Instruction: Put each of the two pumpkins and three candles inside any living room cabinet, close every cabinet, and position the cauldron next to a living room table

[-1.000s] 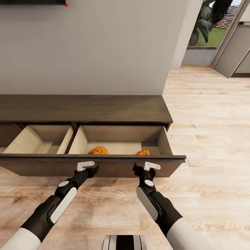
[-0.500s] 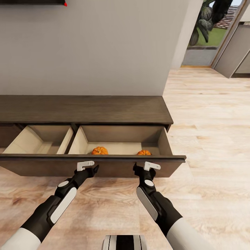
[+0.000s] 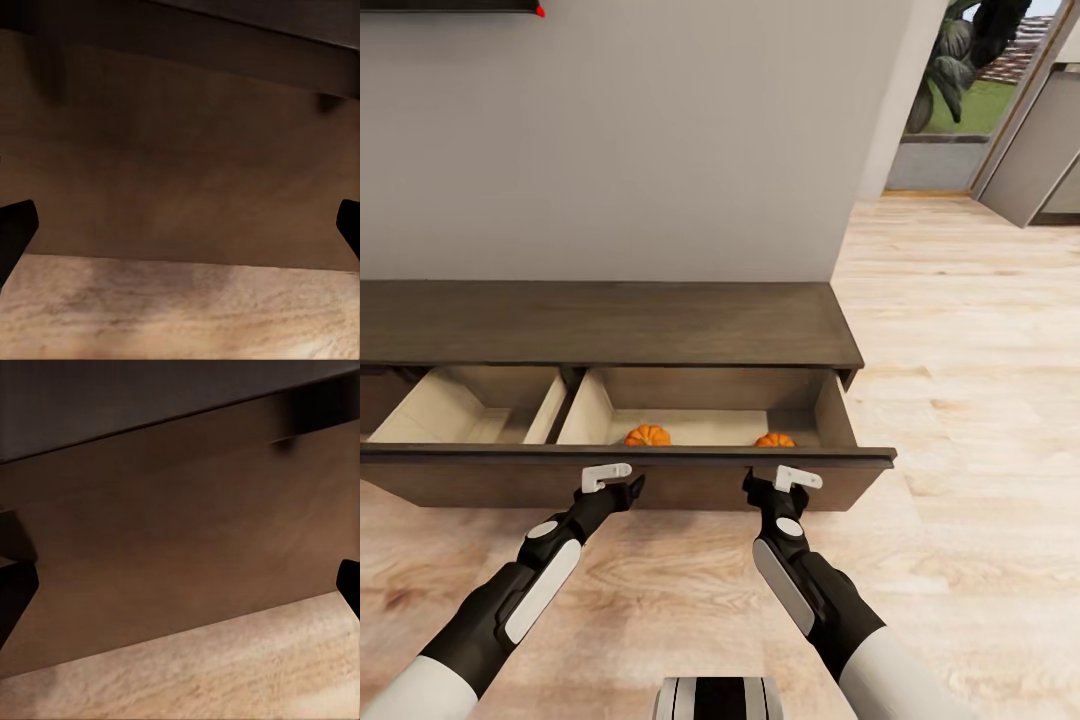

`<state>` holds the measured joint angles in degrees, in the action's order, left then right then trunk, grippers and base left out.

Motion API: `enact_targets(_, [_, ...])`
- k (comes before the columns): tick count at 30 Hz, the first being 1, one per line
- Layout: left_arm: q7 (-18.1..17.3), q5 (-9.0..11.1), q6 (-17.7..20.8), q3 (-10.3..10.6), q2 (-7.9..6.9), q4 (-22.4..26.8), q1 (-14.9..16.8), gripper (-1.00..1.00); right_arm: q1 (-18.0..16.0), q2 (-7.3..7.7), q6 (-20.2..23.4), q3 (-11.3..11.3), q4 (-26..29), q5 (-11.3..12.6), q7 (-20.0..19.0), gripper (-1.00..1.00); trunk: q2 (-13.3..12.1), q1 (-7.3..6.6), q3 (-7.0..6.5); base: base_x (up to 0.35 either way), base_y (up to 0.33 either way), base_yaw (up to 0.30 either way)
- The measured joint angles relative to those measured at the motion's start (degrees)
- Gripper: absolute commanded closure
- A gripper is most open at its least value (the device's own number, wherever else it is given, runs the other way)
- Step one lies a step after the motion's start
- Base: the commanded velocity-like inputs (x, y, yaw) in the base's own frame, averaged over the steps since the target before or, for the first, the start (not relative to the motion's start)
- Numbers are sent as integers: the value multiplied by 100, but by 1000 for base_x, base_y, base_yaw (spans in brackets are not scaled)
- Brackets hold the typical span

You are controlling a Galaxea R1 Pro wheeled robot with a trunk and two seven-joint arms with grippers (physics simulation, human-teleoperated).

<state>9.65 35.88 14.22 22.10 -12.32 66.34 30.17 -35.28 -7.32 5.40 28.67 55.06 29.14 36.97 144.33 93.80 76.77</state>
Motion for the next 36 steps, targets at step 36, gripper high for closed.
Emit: enact_targets(36, [0,17,9,-5,0,5,2,-100,0,-1,0,5,2,-2,-1,-100,0,1,0,135,0,0])
